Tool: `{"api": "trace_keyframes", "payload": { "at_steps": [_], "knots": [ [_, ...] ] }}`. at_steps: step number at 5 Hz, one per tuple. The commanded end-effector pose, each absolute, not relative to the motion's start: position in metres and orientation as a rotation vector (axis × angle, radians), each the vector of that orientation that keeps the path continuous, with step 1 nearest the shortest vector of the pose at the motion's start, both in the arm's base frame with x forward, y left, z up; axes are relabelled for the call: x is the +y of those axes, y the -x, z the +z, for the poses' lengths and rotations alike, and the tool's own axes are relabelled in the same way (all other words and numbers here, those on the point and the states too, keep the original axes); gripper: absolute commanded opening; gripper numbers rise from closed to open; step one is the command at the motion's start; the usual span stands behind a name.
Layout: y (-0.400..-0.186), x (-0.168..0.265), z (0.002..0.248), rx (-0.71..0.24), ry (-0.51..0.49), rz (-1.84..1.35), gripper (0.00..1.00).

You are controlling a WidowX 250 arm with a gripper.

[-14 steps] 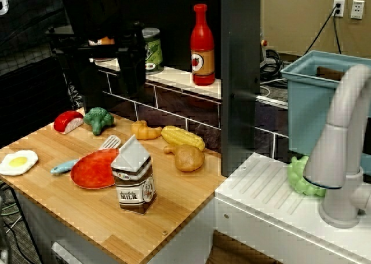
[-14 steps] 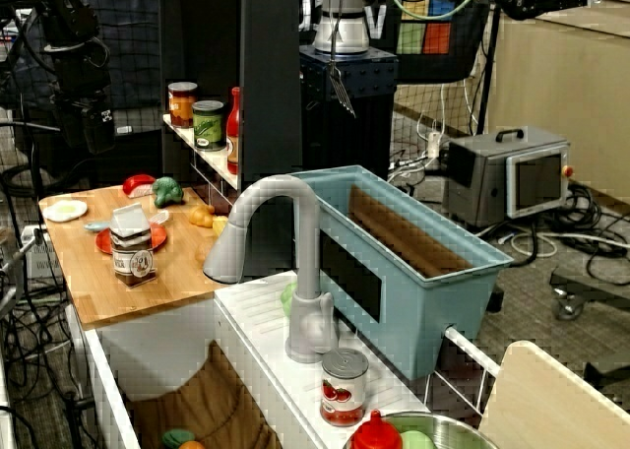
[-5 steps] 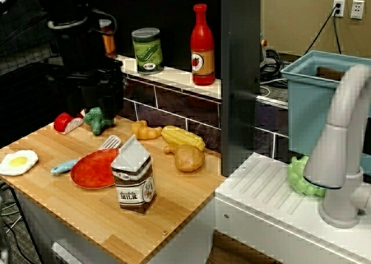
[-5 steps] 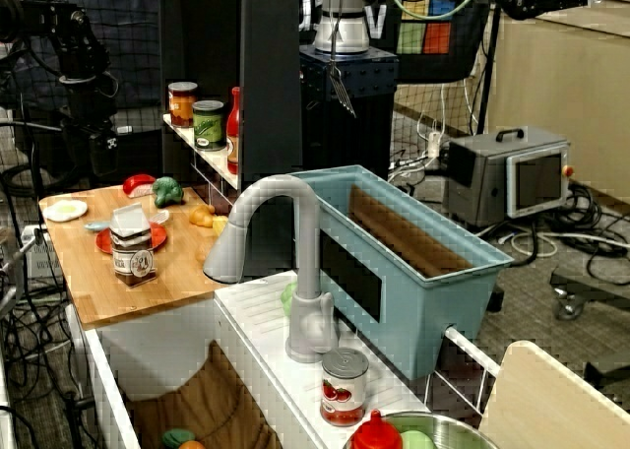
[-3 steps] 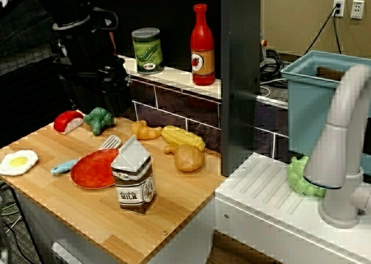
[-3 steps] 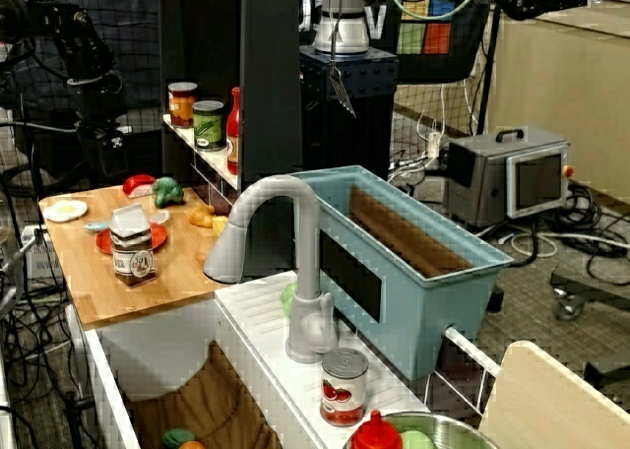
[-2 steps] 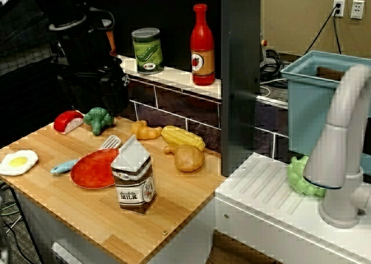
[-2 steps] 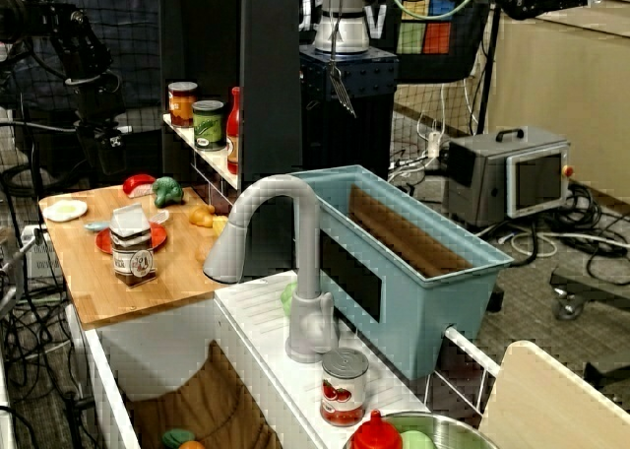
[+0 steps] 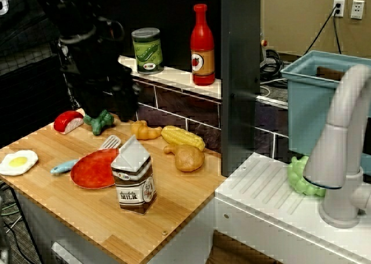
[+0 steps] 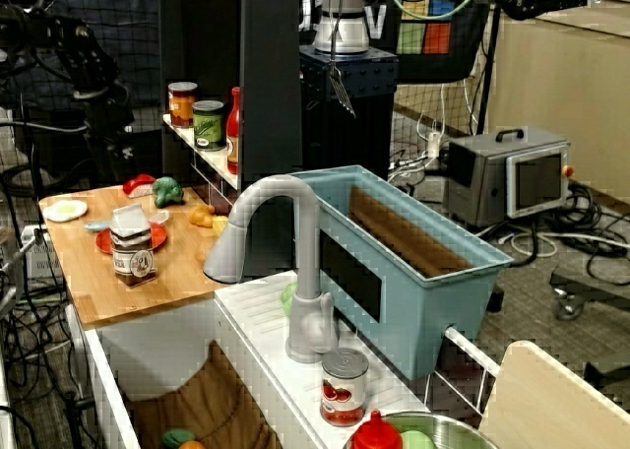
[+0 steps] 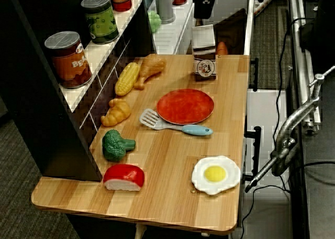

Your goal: Lift milk box

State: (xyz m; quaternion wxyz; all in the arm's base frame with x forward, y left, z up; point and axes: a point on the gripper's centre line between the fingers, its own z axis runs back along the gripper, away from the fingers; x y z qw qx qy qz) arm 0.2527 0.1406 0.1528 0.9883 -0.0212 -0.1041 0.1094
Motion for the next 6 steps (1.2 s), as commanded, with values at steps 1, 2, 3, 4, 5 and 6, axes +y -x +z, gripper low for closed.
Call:
{"api": "trace_keyframes", "payload": {
  "at_steps": [1,2,3,4,5,6],
  "knots": [
    [-0.259,0.122,0.159,-0.287,0.011,0.207,1.00],
    [-0.256,0.120,0.155,-0.289,-0.004,0.198,1.00],
    [-0.252,0.121,0.151,-0.274,-0.014,0.197,1.00],
    [-0.252,0.126,0.148,-0.258,-0.018,0.208,1.00],
    [-0.254,0.131,0.145,-0.243,-0.023,0.217,1.00],
    [-0.251,0.134,0.138,-0.232,-0.041,0.222,1.00]
  ]
}}
